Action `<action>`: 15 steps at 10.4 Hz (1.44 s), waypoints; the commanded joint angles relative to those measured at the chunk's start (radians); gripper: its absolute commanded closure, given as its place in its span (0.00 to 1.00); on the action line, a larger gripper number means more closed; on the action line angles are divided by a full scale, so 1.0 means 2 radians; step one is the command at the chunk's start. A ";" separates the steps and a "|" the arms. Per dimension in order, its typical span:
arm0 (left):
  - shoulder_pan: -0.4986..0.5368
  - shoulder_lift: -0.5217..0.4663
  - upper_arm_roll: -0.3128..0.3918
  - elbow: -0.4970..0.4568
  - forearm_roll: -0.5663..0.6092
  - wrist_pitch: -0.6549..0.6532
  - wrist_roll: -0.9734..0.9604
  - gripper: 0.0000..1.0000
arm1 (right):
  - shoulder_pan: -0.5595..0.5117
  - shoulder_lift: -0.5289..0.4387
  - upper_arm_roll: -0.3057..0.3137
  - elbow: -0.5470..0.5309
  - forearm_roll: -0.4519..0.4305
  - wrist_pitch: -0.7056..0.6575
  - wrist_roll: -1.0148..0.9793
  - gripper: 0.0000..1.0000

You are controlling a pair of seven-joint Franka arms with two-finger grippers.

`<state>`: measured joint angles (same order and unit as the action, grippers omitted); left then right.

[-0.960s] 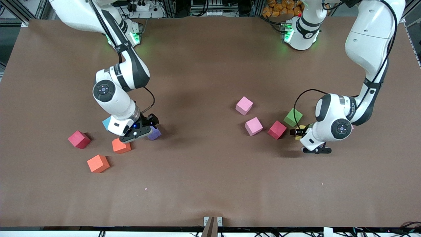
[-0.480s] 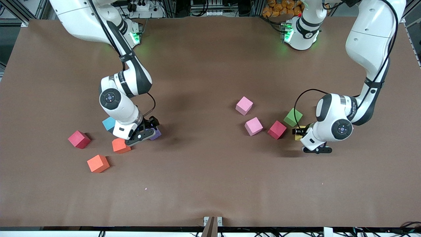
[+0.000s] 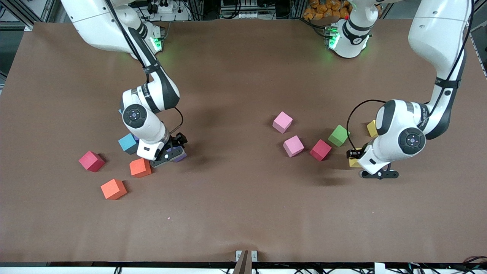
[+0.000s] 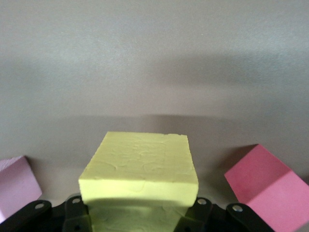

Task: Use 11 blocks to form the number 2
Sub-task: 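Grasp the yellow cube with the left gripper while the right gripper grasps purple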

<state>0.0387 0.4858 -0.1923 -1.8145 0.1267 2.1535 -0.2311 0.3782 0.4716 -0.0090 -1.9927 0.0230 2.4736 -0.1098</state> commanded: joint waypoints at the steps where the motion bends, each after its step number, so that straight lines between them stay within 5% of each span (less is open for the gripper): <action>1: -0.009 -0.020 -0.019 -0.009 0.013 -0.027 -0.058 0.79 | 0.003 0.007 -0.003 -0.005 -0.003 0.012 -0.005 0.00; 5: -0.010 -0.030 -0.062 -0.009 0.013 -0.051 -0.127 0.75 | 0.003 0.020 -0.002 -0.010 -0.004 0.043 -0.006 0.00; 9: -0.009 -0.037 -0.070 -0.011 0.013 -0.083 -0.171 0.75 | 0.000 0.027 -0.002 -0.011 -0.003 0.053 -0.005 0.17; 13: 0.001 -0.036 -0.066 -0.013 0.016 -0.099 -0.176 0.74 | 0.003 0.013 -0.002 -0.011 -0.002 0.046 -0.002 0.62; 15: -0.004 -0.034 -0.069 -0.012 0.016 -0.099 -0.182 0.74 | 0.003 0.008 -0.003 -0.010 -0.002 0.045 -0.002 0.69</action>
<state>0.0365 0.4428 -0.3215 -1.8222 0.1347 1.9658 -0.5576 0.3784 0.5185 -0.0110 -1.9999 0.0227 2.5693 -0.1128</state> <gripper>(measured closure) 0.374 0.432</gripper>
